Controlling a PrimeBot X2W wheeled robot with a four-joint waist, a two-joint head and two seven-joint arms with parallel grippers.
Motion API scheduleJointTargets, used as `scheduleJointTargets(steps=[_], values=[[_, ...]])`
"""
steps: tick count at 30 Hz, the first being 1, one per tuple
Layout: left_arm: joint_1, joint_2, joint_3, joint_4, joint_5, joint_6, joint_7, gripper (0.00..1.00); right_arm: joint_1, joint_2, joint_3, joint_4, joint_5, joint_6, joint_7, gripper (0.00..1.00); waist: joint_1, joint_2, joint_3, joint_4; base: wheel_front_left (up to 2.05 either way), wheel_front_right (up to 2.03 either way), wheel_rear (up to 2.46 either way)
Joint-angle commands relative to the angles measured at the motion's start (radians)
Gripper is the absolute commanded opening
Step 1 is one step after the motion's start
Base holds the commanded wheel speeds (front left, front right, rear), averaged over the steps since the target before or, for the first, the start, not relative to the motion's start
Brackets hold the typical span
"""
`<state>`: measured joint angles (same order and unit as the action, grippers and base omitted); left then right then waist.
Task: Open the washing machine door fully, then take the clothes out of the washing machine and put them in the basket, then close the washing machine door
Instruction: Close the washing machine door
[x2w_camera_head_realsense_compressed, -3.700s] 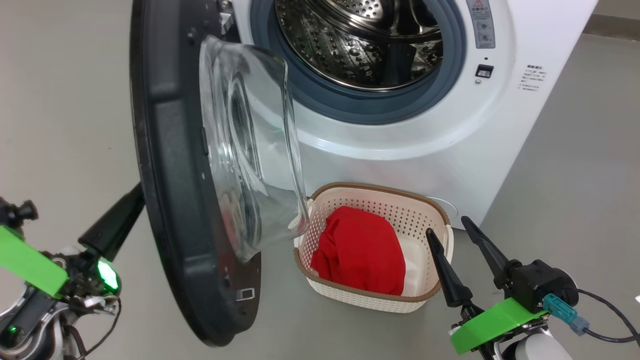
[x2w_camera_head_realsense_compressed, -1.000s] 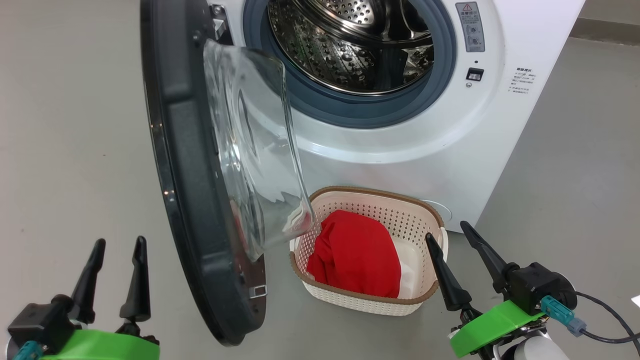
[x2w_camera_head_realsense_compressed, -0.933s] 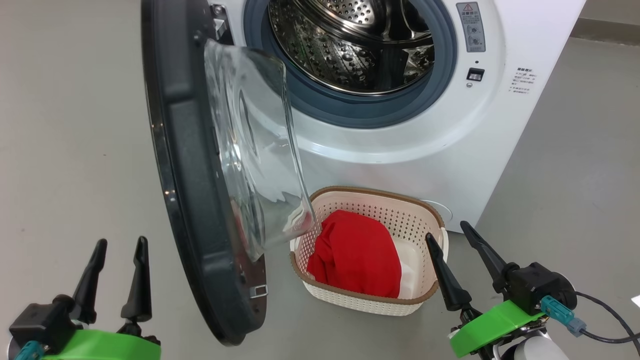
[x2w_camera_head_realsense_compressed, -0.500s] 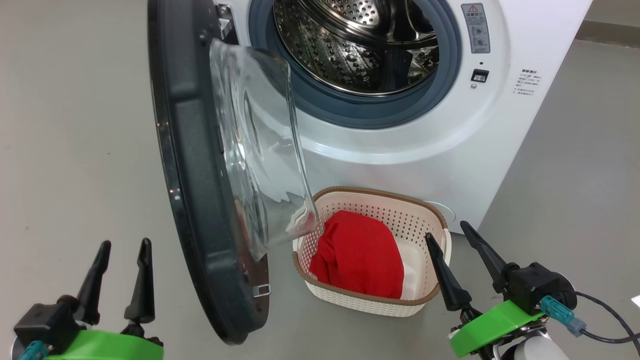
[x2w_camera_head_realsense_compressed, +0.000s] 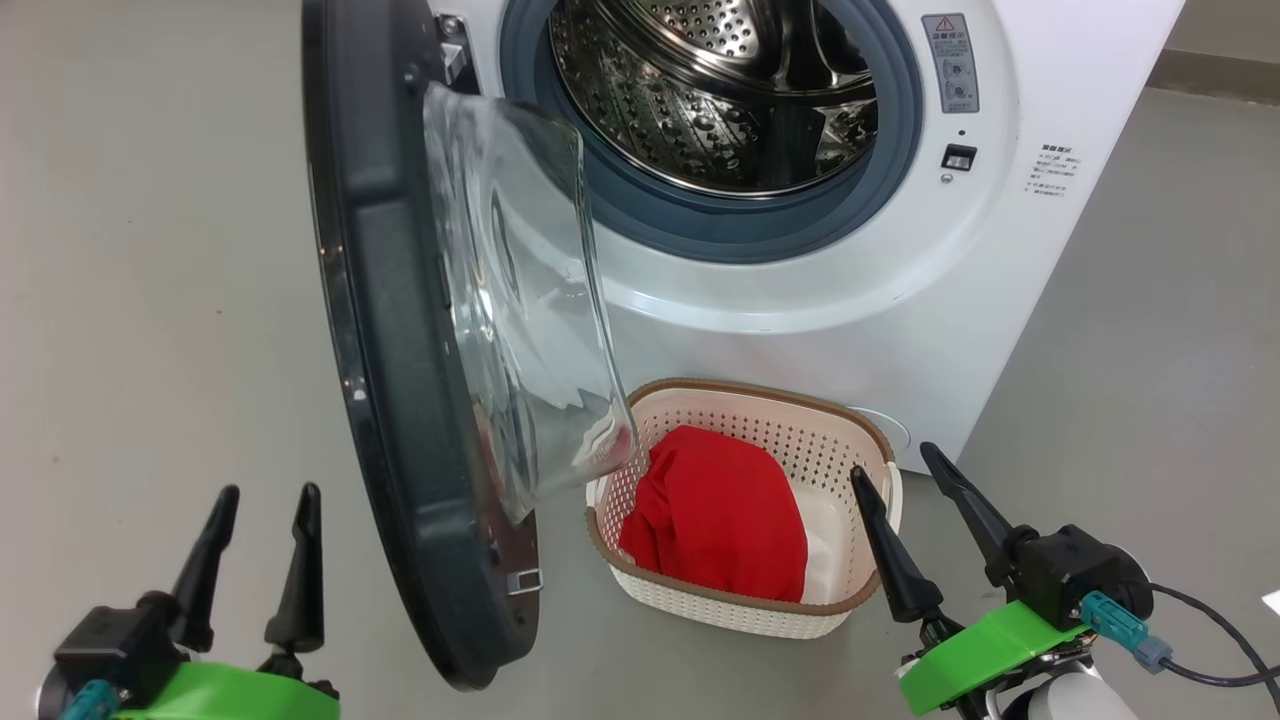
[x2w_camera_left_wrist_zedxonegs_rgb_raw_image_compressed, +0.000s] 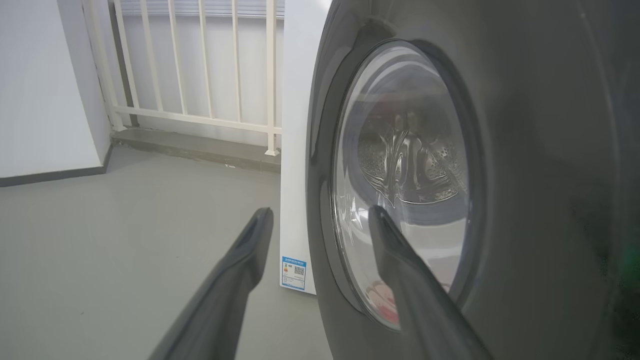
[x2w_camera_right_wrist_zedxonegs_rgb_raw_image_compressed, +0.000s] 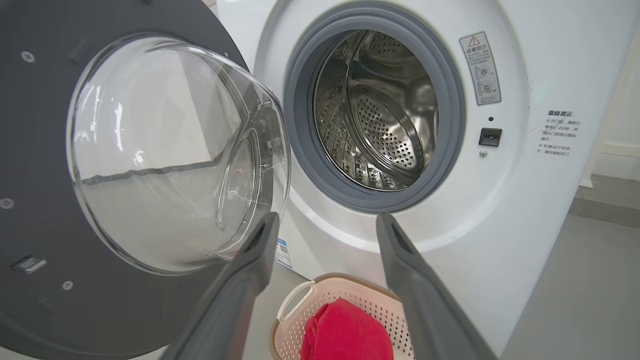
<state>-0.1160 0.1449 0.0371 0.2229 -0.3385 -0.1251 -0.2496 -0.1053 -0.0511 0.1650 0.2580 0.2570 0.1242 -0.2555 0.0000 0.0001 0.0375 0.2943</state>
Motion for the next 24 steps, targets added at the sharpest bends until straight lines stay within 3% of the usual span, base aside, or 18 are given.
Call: scheduleJointTargets(steps=[1,2,3,4,5,11,12,19,21,24], values=[[-0.008,0.024,0.027,-0.01,0.011,-0.006,-0.012,1.0,-0.027,0.001,0.019,-0.021,0.024,0.007,-0.006,1.0,0.0,-0.0001,-0.001,0.0,0.0,0.0,0.0],[-0.008,0.024,0.027,-0.01,0.011,-0.006,-0.012,1.0,-0.027,0.001,0.019,-0.021,0.024,0.007,-0.006,1.0,0.0,-0.0001,-0.001,0.0,0.0,0.0,0.0],[-0.009,0.025,0.025,-0.005,0.009,-0.006,-0.012,0.89,-0.026,0.001,0.019,-0.022,0.025,0.007,-0.006,1.0,0.0,-0.0001,-0.001,0.0,0.0,0.0,0.0],[-0.014,0.017,0.031,0.001,-0.011,-0.006,-0.012,0.4,-0.026,0.001,0.02,-0.022,0.025,0.007,-0.006,1.0,0.0,-0.0001,-0.001,0.001,0.0,0.0,0.0],[-0.02,0.018,0.031,0.005,-0.024,-0.006,-0.012,0.0,-0.026,0.001,0.02,-0.022,0.025,0.007,-0.006,1.0,0.0,-0.0001,-0.001,0.001,0.0,0.0,0.0],[-0.067,0.018,-0.001,0.012,-0.23,-0.006,-0.011,0.0,-0.025,0.001,0.019,-0.021,0.024,0.007,-0.006,1.0,0.0,-0.0001,-0.002,0.003,0.0,0.0,0.0],[-0.088,0.022,-0.02,-0.003,-0.374,-0.006,0.017,0.0,-0.024,0.001,0.019,-0.021,0.022,0.007,-0.006,1.0,0.0,-0.0001,-0.002,0.004,0.0,0.0,0.0],[-0.137,0.029,0.038,-0.083,-0.951,-0.004,0.268,0.0,-0.019,0.001,0.021,-0.021,0.022,0.007,-0.006,1.0,0.0,-0.0001,-0.006,-0.003,0.0,0.0,0.0],[-0.157,0.042,0.069,-0.093,-1.064,0.014,0.356,0.0,-0.018,0.001,0.022,-0.021,0.023,0.007,-0.006,1.0,0.0,-0.0001,-0.004,-0.005,0.0,0.0,0.0],[-0.194,0.063,0.113,-0.114,-1.202,0.075,0.465,0.0,-0.021,0.001,0.024,-0.024,0.02,0.007,-0.006,1.0,0.0,-0.0001,0.005,-0.01,0.0,0.0,0.0]])
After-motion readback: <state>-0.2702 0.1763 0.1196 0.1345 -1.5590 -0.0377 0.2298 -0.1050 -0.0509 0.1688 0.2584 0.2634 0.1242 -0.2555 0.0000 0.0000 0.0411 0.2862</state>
